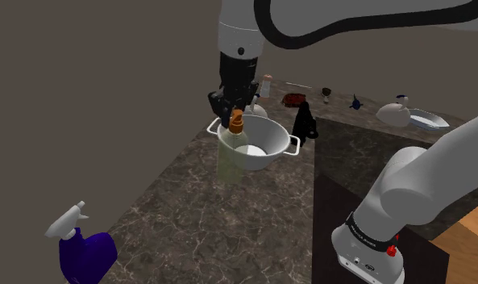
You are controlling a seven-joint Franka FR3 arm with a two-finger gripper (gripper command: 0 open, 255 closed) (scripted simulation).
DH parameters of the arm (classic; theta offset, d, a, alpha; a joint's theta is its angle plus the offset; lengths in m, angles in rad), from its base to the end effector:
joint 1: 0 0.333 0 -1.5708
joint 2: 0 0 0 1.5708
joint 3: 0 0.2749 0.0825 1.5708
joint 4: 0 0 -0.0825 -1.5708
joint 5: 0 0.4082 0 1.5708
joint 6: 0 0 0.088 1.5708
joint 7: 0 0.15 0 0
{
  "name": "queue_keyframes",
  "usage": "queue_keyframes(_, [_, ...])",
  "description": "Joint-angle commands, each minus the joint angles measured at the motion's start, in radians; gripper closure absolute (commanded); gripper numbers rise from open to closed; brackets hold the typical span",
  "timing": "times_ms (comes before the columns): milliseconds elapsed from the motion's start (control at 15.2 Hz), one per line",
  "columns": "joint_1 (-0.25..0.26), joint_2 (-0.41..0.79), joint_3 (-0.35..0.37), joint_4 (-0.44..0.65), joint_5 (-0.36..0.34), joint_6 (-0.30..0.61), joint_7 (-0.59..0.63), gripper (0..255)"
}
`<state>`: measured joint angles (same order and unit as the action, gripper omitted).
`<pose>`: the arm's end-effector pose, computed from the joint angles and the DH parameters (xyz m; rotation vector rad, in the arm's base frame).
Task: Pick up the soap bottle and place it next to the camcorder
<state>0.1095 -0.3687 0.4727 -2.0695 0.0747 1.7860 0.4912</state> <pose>0.4067 0.2929 0.4842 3.0827 0.0819 0.1357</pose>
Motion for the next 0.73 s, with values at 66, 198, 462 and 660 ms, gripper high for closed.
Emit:
queue_keyframes(66, [-0.002,0.001,-0.003,0.042,-0.002,-0.041,-0.001,255])
queue_keyframes(198, [-0.003,0.005,-0.005,0.071,-0.004,-0.067,-0.001,255])
queue_keyframes(462, [-0.007,0.014,-0.007,0.133,-0.009,-0.120,-0.002,255])
queue_keyframes(660, [-0.009,0.023,-0.008,0.182,-0.013,-0.161,-0.001,255])
